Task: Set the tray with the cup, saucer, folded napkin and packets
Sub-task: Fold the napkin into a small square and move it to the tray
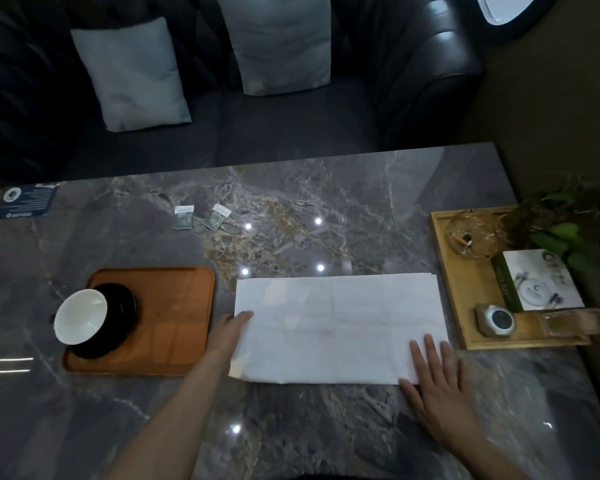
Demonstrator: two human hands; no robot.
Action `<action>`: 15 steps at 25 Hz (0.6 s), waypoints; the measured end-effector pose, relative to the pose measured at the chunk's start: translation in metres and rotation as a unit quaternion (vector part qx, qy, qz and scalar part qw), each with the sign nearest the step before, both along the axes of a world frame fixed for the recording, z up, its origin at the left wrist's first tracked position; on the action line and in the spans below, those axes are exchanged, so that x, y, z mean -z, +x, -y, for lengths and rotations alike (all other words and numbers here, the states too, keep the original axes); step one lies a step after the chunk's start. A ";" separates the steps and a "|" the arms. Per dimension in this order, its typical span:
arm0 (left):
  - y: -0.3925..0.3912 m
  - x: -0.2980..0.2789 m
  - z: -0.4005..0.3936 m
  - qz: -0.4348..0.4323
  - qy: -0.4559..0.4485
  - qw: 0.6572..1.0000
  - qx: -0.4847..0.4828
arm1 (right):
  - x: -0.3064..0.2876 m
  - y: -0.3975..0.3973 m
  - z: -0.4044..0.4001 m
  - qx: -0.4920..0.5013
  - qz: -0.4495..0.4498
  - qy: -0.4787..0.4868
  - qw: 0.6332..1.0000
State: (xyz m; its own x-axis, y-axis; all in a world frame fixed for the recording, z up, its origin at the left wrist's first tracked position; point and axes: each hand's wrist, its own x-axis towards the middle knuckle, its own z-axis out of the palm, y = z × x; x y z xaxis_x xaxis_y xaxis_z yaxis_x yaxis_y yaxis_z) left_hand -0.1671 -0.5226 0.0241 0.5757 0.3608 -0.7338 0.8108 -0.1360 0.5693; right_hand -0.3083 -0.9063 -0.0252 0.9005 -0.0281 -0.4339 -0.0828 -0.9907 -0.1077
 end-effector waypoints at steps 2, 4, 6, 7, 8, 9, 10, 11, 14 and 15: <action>0.002 -0.004 -0.006 0.016 -0.040 0.999 -0.007 | 0.000 -0.001 0.000 -0.001 -0.011 -0.002 1.000; -0.001 -0.007 -0.011 0.057 -0.015 0.998 0.036 | -0.001 0.000 -0.001 0.008 -0.014 0.005 1.000; -0.007 -0.012 -0.017 0.099 0.030 0.992 0.075 | -0.004 0.002 -0.005 0.006 -0.021 0.011 1.000; -0.010 -0.014 -0.021 0.115 0.043 0.989 0.084 | -0.004 0.004 -0.008 -0.001 -0.022 0.016 1.000; -0.014 -0.016 -0.027 0.129 0.062 0.985 0.092 | -0.004 0.005 -0.013 -0.009 -0.022 0.025 0.999; -0.017 -0.018 -0.034 0.138 0.087 0.981 0.100 | -0.005 0.007 -0.019 -0.016 -0.021 0.036 0.999; -0.019 -0.021 -0.042 0.143 0.116 0.977 0.112 | -0.005 0.009 -0.026 -0.023 -0.018 0.045 0.999; -0.021 -0.025 -0.049 0.147 0.143 0.971 0.123 | -0.005 0.011 -0.035 -0.029 -0.013 0.053 0.998; -0.022 -0.039 -0.065 0.162 0.196 0.955 0.151 | -0.006 0.015 -0.055 -0.047 0.010 0.081 0.996; -0.021 -0.044 -0.065 0.173 0.198 0.953 0.152 | -0.006 0.015 -0.057 -0.052 0.018 0.085 0.995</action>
